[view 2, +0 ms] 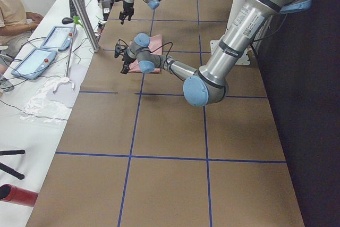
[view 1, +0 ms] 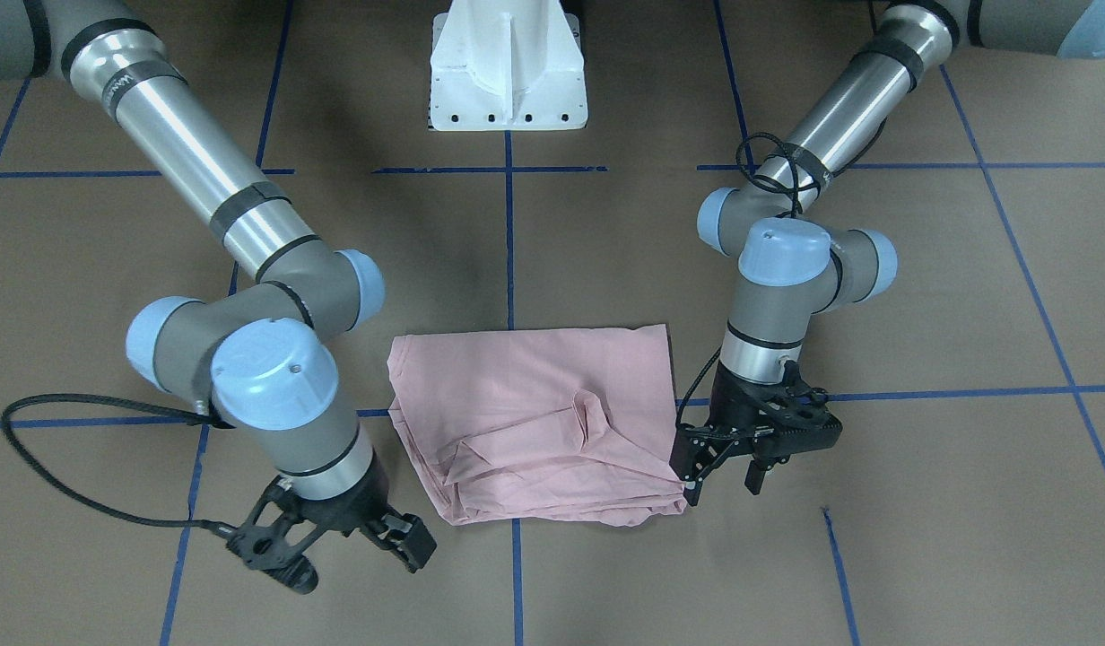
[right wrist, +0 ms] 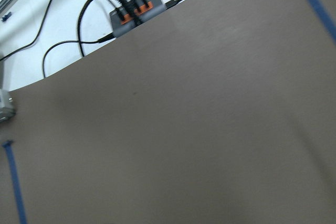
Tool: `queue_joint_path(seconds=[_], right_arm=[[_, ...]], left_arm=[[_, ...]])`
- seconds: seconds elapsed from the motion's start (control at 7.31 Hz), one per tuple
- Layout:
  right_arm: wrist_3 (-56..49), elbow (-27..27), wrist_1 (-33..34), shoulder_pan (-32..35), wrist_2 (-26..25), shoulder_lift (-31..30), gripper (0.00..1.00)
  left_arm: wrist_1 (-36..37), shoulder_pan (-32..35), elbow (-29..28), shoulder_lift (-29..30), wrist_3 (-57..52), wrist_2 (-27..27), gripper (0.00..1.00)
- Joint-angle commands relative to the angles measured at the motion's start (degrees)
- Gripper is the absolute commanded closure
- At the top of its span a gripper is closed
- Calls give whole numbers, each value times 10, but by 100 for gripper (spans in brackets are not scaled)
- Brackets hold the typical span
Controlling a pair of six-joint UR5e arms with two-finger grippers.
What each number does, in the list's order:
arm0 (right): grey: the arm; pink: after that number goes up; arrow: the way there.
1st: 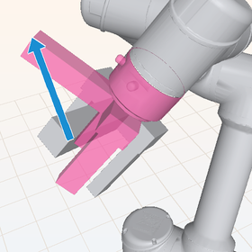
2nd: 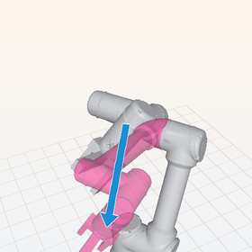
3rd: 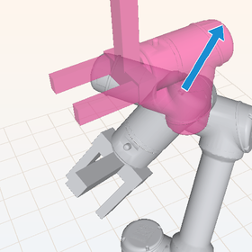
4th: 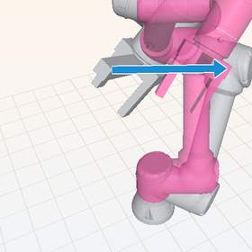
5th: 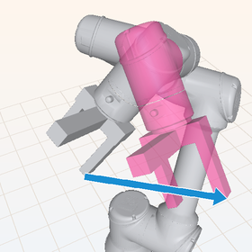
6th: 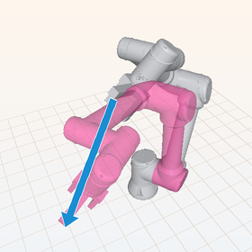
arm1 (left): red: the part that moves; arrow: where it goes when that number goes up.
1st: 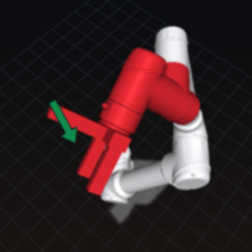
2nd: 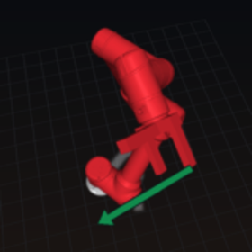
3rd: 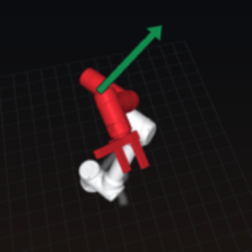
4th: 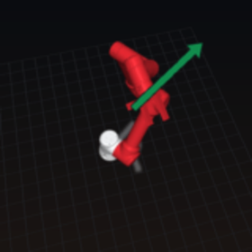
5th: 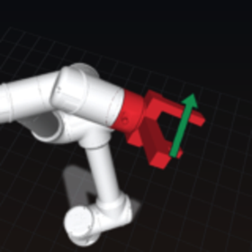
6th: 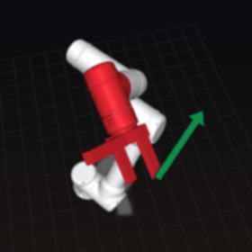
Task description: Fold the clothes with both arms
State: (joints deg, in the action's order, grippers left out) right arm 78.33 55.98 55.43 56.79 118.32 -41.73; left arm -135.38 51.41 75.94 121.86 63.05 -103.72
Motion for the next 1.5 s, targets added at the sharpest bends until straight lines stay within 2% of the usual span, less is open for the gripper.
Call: queue_joint_path(seconds=[0.0, 0.14, 0.27, 0.41, 0.55, 0.68, 0.82, 0.96, 1.09, 1.23, 1.37], right_arm=[[-162, 74, 3, 109, 119, -127, 0], [-238, 90, 22, 159, 145, -170, 0], [-349, 101, 65, 208, 162, -185, 0], [-457, 134, 121, 240, 163, -223, 0], [-576, 168, 214, 280, 163, -237, 0], [-704, 184, 307, 317, 162, -251, 0], [-777, 192, 348, 338, 157, -268, 0], [-794, 217, 348, 347, 159, -315, 0], [-793, 264, 348, 347, 162, -365, 0], [-793, 292, 349, 347, 165, -397, 0], [-790, 299, 350, 346, 167, -406, 0]], left_arm=[[-1, 108, 62, -96, -156, -164, 0], [-1, 162, 86, -152, -253, -211, 0], [5, 224, 83, -186, -353, -280, 0], [8, 286, 83, -209, -409, -327, 0], [19, 335, 82, -224, -471, -347, 0], [61, 372, 83, -239, -549, -347, 0], [131, 400, 90, -239, -595, -347, 0], [207, 408, 108, -239, -605, -346, 0], [276, 407, 112, -240, -627, -345, 0], [343, 407, 124, -267, -697, -341, 0], [352, 404, 161, -339, -716, -335, 0]])
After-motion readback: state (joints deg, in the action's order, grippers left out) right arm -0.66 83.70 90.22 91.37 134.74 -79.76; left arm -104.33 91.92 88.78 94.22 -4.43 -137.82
